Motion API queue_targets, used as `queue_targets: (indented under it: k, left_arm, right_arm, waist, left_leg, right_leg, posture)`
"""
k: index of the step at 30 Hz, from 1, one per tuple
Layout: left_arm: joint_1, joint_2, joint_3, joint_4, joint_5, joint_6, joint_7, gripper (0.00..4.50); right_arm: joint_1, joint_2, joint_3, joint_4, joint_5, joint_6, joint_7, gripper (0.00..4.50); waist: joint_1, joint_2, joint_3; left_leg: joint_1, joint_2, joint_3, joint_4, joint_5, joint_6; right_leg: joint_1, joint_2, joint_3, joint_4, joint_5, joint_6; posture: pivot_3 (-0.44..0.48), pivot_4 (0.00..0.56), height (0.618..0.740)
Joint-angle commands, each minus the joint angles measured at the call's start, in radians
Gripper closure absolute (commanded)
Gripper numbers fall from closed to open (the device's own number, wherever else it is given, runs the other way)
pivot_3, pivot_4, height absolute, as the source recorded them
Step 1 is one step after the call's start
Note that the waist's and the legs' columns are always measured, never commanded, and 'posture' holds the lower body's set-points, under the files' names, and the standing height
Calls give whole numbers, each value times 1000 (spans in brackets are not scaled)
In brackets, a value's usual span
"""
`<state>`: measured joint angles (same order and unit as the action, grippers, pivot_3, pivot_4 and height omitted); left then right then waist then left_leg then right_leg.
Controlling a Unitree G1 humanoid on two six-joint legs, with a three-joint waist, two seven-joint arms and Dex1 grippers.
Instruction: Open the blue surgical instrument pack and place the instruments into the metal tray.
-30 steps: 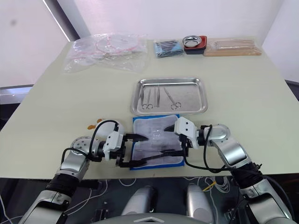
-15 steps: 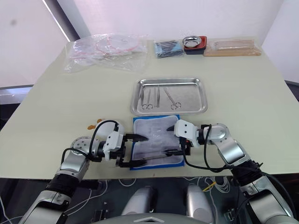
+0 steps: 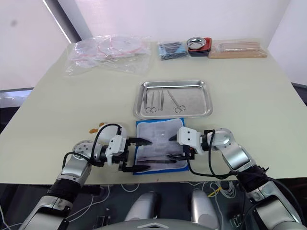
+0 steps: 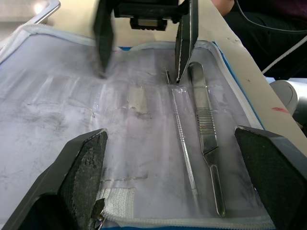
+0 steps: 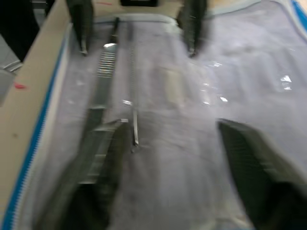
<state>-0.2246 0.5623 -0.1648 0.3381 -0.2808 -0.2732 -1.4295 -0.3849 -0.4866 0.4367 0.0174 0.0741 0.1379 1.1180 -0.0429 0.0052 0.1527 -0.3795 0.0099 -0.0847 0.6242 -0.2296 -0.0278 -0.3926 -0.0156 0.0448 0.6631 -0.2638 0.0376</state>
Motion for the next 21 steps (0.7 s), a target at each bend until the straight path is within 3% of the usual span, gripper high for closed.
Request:
queue_targets:
  k: [1, 3, 4, 21]
  left_arm:
    - [52, 11, -41, 63, 49, 29, -5, 0]
    - [51, 13, -40, 65, 49, 29, -6, 0]
    - [50, 14, -39, 66, 48, 29, -7, 0]
    - [46, 9, -43, 77, 51, 23, -5, 0]
  right_arm:
    - [25, -15, 40, 32, -52, 4, 0, 3328]
    - [26, -18, 44, 36, -55, 1, 1, 4252]
    - [26, -17, 44, 38, -55, -1, 0, 4438]
    - [24, -37, 6, -32, 7, 7, 30, 4438]
  waist:
    - [-1, -1, -1]
    - [-1, -2, -3]
    - [-1, -2, -3]
    - [0, -3, -4]
  left_leg:
    - [0, 0, 0, 0, 0, 0]
    - [1, 0, 0, 0, 0, 0]
    - [1, 0, 0, 0, 0, 0]
    - [1, 0, 0, 0, 0, 0]
  right_leg:
    - [0, 0, 0, 0, 0, 0]
    - [1, 0, 0, 0, 0, 0]
    - [1, 0, 0, 0, 0, 0]
    - [1, 0, 0, 0, 0, 0]
  posture:
    - [0, 150, 740]
    - [0, 150, 740]
    - [0, 150, 740]
    - [0, 150, 740]
